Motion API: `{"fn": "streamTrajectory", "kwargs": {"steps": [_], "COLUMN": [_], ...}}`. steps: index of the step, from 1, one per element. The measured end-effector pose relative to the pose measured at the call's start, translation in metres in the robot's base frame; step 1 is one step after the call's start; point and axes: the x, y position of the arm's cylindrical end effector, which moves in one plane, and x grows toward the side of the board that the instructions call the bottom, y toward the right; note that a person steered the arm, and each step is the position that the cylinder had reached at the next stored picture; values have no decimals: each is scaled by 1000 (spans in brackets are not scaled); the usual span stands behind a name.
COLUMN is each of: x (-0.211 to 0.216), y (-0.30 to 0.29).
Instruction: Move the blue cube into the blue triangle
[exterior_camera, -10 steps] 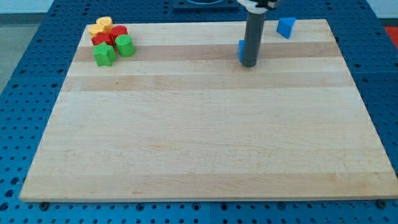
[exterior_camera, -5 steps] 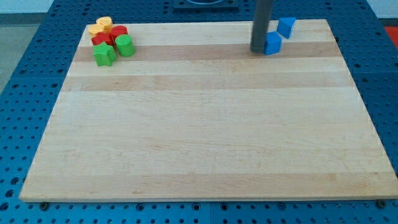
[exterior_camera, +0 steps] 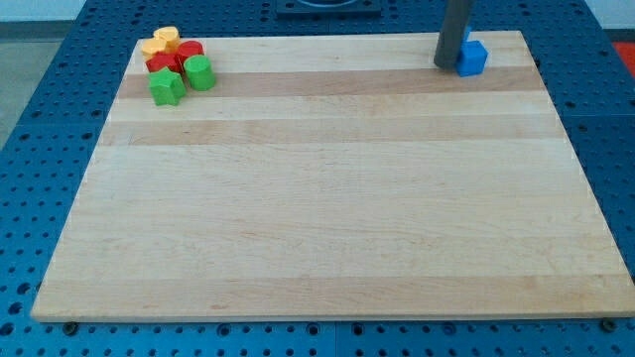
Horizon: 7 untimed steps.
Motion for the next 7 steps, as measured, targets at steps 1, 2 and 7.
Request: {"fn": "streamTrajectory", "kwargs": {"steps": [1,2,7], "x": [6,52,19], "y": [-1,-2,38]}}
